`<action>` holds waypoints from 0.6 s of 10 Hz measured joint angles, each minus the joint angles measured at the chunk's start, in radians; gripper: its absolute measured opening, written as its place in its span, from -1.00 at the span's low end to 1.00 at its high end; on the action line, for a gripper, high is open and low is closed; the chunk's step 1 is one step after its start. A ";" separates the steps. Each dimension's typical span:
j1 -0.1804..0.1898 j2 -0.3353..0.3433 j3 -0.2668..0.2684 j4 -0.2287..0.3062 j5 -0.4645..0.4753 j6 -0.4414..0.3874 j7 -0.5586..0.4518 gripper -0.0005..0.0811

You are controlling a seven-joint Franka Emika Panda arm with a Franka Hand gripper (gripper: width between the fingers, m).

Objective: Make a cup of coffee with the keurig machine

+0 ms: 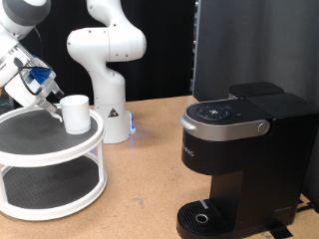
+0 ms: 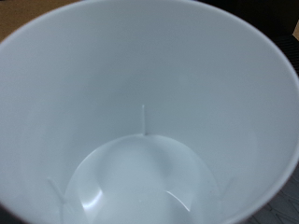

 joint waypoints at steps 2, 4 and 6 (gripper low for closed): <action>0.000 0.000 -0.021 -0.015 0.000 0.020 -0.020 0.98; 0.001 0.000 -0.041 -0.035 0.002 0.043 -0.036 0.98; 0.003 0.000 -0.051 -0.050 0.014 0.058 -0.037 0.98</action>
